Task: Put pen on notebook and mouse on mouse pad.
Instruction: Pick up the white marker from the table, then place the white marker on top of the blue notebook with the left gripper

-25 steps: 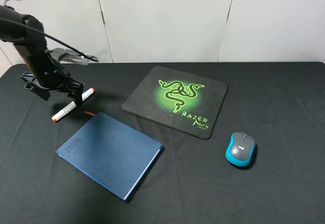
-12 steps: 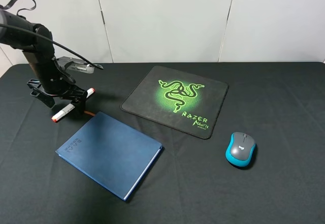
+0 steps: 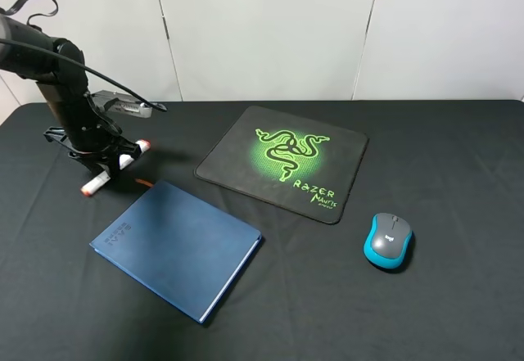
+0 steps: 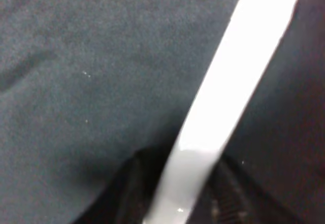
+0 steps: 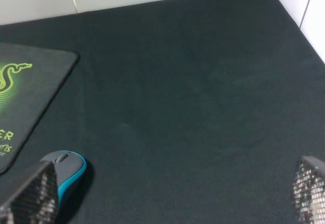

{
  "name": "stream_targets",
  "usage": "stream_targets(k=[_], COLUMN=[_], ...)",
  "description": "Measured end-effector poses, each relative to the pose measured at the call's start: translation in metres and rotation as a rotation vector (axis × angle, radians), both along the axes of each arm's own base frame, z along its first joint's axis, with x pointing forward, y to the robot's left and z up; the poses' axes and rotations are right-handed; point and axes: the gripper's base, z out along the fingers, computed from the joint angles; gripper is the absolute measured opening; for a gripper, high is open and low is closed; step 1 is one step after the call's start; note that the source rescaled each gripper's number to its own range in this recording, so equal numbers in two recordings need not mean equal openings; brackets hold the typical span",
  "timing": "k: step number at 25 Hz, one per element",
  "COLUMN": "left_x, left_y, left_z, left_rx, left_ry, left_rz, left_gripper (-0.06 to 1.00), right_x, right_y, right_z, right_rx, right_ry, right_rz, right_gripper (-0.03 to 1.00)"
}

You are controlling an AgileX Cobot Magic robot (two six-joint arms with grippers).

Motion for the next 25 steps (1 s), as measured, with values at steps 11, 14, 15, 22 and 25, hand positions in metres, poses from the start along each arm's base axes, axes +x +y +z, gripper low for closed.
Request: stream_targets(k=[11,14,15,22,25], left_x=[0.001,-0.003,-0.006,-0.033,-0.048], left_y=[0.000,0.001,0.001,0.005,0.008], left_z=[0.015,0.039,0.048,0.107,0.132], left_rx=[-0.005,-0.005,-0.004,0.016,0.028], left_ry=[-0.045,-0.069,-0.071,-0.048,-0.035], left_rz=[-0.002,0.001,0.003,-0.006,-0.029], left_gripper=[0.00,0.00,0.00,0.00,0.00], right_x=[0.000,0.000,0.000,0.000,0.000], right_y=[0.000,0.000,0.000,0.000,0.000], right_z=[0.000,0.000,0.000,0.000,0.000], right_rx=[0.000,0.000,0.000,0.000,0.000], right_ry=[0.000,0.000,0.000,0.000,0.000], right_rz=[0.000,0.000,0.000,0.000,0.000], right_gripper=[1.00,1.00,1.00,1.00,1.00])
